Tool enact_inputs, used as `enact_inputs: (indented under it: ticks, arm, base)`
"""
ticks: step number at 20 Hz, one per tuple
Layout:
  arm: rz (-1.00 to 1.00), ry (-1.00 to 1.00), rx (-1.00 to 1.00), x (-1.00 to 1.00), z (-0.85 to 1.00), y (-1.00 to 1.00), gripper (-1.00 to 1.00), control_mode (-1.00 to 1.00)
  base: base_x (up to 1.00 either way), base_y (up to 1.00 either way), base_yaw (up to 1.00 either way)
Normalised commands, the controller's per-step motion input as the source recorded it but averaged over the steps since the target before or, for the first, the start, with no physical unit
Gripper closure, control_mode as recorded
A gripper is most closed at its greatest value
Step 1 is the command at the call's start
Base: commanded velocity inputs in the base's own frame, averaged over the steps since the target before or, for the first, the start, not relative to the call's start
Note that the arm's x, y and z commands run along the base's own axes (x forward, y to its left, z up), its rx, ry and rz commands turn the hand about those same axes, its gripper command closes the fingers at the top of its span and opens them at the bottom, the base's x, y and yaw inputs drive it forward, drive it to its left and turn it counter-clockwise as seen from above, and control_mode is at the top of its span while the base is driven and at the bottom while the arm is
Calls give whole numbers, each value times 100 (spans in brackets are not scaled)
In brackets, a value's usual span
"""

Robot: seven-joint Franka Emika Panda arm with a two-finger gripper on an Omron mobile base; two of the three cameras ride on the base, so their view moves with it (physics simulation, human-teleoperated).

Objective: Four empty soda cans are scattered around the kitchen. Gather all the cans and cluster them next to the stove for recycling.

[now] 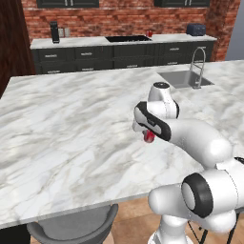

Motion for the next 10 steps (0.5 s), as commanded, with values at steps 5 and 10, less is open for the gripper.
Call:
enact_inputs:
  ticks: [5, 10]
  arm:
    - [0, 0, 0, -30, 60, -28, 100, -100]
    - [0, 0, 0, -57, 25, -3, 100, -100]
  base:
    - [0, 0, 0]
    - [0, 0, 0]
